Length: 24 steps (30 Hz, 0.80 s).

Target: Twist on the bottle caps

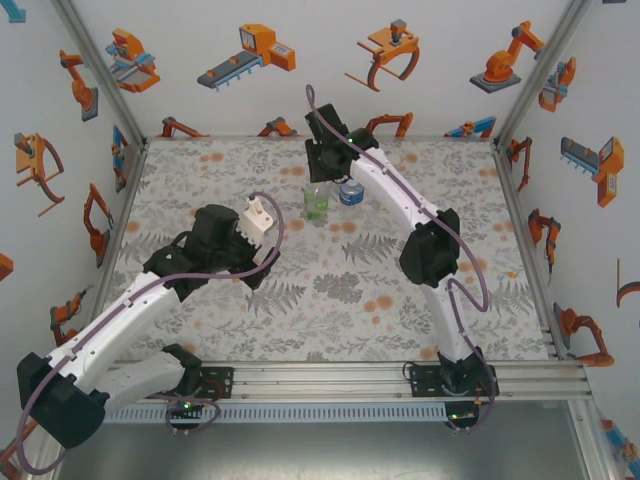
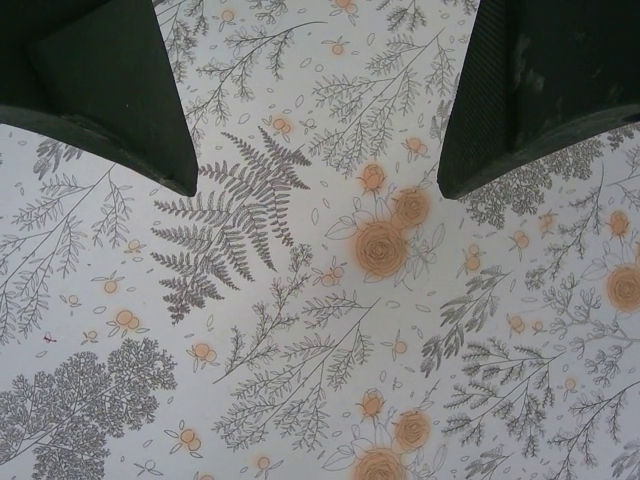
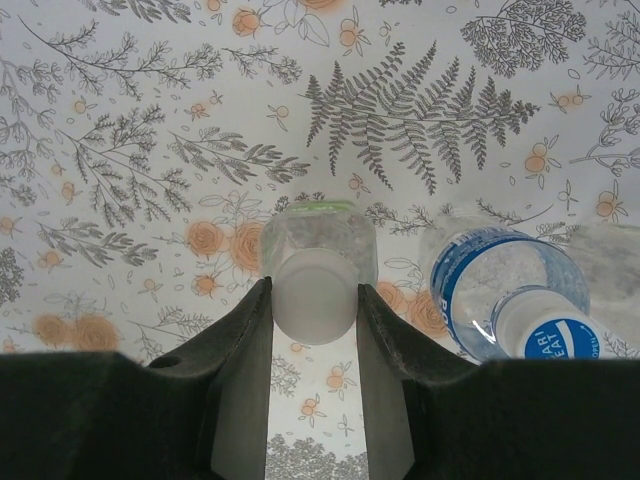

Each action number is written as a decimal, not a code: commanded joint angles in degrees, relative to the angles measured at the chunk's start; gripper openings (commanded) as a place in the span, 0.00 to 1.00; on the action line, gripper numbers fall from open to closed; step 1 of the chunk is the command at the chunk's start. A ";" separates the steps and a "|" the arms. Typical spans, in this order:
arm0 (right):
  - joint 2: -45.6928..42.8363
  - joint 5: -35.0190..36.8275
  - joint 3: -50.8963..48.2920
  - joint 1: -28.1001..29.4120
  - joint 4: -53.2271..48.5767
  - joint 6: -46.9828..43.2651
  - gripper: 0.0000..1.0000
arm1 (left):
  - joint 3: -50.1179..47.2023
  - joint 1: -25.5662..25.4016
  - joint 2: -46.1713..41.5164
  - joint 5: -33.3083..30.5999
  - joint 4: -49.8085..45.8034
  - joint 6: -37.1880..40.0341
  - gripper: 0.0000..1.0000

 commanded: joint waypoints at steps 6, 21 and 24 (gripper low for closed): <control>1.36 -1.75 1.86 -0.33 -0.70 0.24 0.32 | 1.14 0.37 -1.55 1.34 0.14 -1.23 0.97; -11.39 0.33 -0.44 -1.09 -0.99 0.27 0.54 | 0.32 2.54 -2.32 0.45 1.92 -3.40 0.97; -17.47 1.12 -7.72 -2.24 0.72 -0.94 0.60 | 0.74 4.19 -1.91 -0.73 3.20 -5.90 0.97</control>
